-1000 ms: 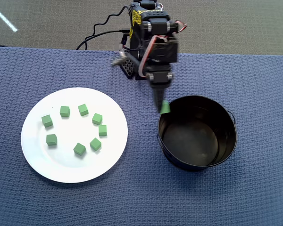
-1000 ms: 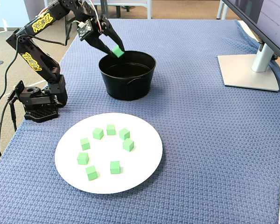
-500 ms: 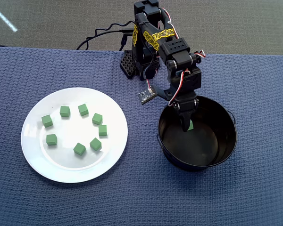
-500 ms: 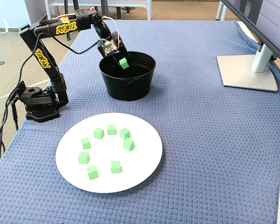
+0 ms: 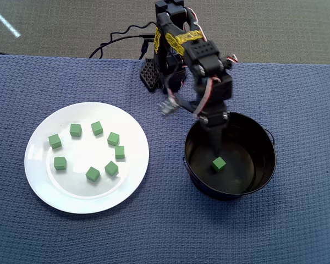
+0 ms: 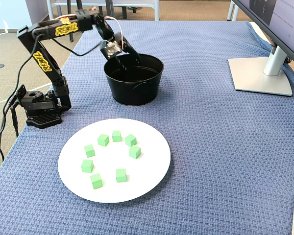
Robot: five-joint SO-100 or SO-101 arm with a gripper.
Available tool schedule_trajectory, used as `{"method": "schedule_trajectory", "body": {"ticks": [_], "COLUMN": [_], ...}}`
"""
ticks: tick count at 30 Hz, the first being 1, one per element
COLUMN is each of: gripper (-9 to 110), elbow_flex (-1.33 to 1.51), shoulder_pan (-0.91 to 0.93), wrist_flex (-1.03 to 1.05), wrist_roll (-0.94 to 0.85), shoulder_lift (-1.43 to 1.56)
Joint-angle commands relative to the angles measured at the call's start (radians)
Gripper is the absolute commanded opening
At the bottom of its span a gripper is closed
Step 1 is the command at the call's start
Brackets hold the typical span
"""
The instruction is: Pick up the green cubes from the white plate and place them in the black recipient
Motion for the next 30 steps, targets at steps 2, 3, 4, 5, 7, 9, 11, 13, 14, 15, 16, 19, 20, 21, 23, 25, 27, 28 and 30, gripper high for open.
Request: {"method": "schedule_trajectory", "body": {"ticks": [2,3,4,5,7,9,11,13,14,15,16,19,20,21,23,25,27,28,30], "gripper": [19,18,17,16,15,14,14,14,14,15,15,15,15,15,15,15,15,14,13], "elbow_flex": [-0.262,-0.318,-0.365,-0.405,-0.436,-0.422,-0.422,-0.431,-0.442,-0.456,-0.480,-0.558,-0.583,-0.606,-0.637,-0.646,-0.649,-0.653,-0.658], "shoulder_pan": [0.202,0.256,0.308,0.362,0.466,0.575,0.681,0.779,0.824,0.862,0.897,0.971,0.989,1.006,1.026,1.032,1.028,1.023,1.017], "wrist_flex": [0.123,0.152,0.178,0.198,0.212,0.184,0.166,0.140,0.123,0.107,0.098,0.097,0.098,0.103,0.103,0.087,0.080,0.081,0.086], "wrist_roll": [-0.028,-0.028,-0.021,-0.002,0.021,0.038,0.040,0.048,0.058,0.071,0.086,0.104,0.107,0.109,0.100,0.075,0.028,0.005,-0.032], "shoulder_lift": [0.061,0.040,0.017,-0.006,-0.046,-0.081,-0.140,-0.215,-0.258,-0.301,-0.347,-0.466,-0.502,-0.537,-0.604,-0.657,-0.692,-0.704,-0.724]}}
